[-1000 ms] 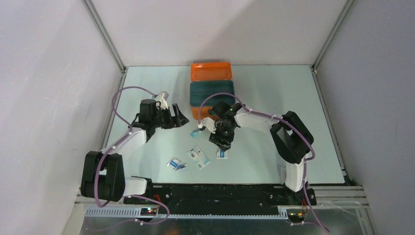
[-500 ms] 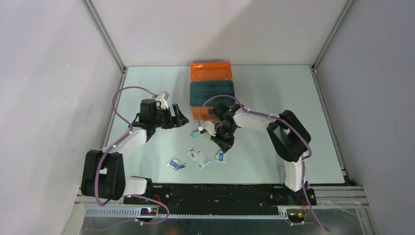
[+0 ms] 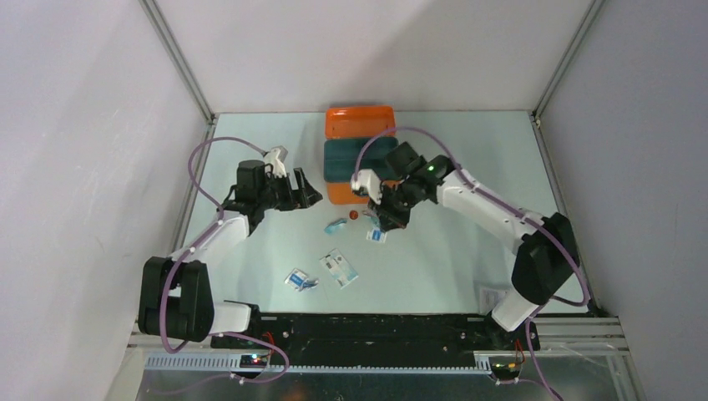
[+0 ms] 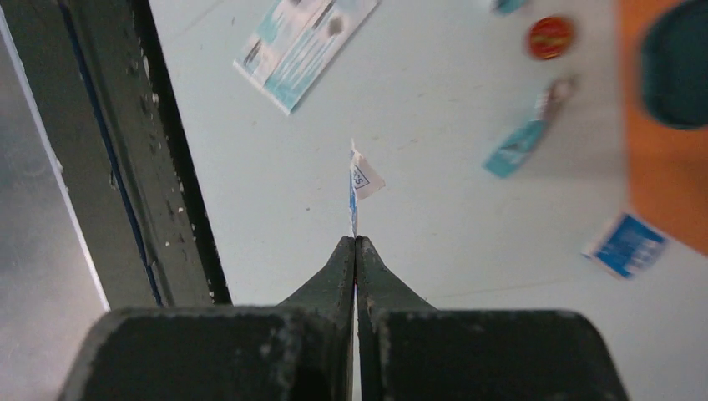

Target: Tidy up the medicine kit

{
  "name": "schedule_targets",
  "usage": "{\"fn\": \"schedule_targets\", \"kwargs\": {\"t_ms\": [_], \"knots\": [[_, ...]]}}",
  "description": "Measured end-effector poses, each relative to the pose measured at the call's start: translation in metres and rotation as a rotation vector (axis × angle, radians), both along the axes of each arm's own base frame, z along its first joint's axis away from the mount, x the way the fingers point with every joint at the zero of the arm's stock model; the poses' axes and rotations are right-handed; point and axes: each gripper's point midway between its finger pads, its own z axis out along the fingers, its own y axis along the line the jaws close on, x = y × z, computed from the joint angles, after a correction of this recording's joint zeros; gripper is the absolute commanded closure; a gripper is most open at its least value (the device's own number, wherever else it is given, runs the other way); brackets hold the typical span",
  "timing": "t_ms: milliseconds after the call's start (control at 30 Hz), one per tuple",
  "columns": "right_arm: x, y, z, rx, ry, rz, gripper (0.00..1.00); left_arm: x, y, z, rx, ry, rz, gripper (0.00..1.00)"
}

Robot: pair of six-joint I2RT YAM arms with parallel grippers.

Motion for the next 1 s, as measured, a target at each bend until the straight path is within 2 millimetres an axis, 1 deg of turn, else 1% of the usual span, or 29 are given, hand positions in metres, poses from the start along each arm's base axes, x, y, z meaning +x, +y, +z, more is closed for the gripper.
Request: {"fn": "schedule_targets", "kwargs": {"t_ms": [67,167,300,400,467,533,567,633,700,733,767,800,833,867,933,1000], "knots": [[0.015,-0.001,0.026,0.057,-0.034,-0.033,1.0,0.001,0.0,0.002,0.005,-0.005,-0.004,0.14],[0.037,-0.003,0.056,0.129,-0.071,-0.084,1.0,0.0,0.0,0.001,0.012,-0.003,-0.011,0.17],[0.061,-0.009,0.082,0.179,-0.115,-0.15,1.0,-0.004,0.0,-0.001,0.015,0.004,-0.03,0.17],[0.085,-0.012,0.104,0.237,-0.155,-0.227,1.0,-0.005,-0.002,0.0,0.011,0.004,-0.039,0.16],[0.108,-0.015,0.124,0.301,-0.174,-0.296,1.0,-0.005,-0.002,0.0,0.013,0.005,-0.041,0.16],[0.137,-0.021,0.145,0.37,-0.191,-0.37,1.0,-0.005,-0.001,-0.001,0.016,0.003,-0.045,0.16],[0.15,-0.022,0.153,0.4,-0.196,-0.398,1.0,-0.005,-0.002,-0.001,0.017,0.003,-0.047,0.16],[0.169,-0.028,0.16,0.433,-0.187,-0.443,1.0,-0.005,-0.001,-0.001,0.021,0.001,-0.05,0.15],[0.18,-0.031,0.157,0.44,-0.171,-0.469,0.84,-0.006,-0.001,-0.001,0.021,0.0,-0.051,0.14],[0.181,-0.031,0.15,0.429,-0.159,-0.475,0.73,-0.006,-0.001,-0.001,0.021,0.001,-0.051,0.13],[0.181,-0.031,0.142,0.413,-0.151,-0.48,0.68,-0.006,-0.001,-0.001,0.022,0.002,-0.052,0.13],[0.18,-0.032,0.132,0.394,-0.142,-0.485,0.61,-0.006,-0.001,-0.002,0.022,0.002,-0.052,0.13],[0.177,-0.034,0.12,0.371,-0.147,-0.484,0.57,-0.006,-0.001,-0.002,0.023,0.003,-0.053,0.13],[0.172,-0.037,0.103,0.34,-0.14,-0.485,0.5,-0.007,-0.001,-0.002,0.025,0.005,-0.054,0.13],[0.154,-0.047,0.067,0.266,-0.112,-0.484,0.43,-0.008,-0.001,-0.003,0.027,0.009,-0.056,0.13],[0.13,-0.062,0.026,0.182,-0.086,-0.473,0.42,-0.008,-0.001,-0.003,0.028,0.011,-0.056,0.13]]}}
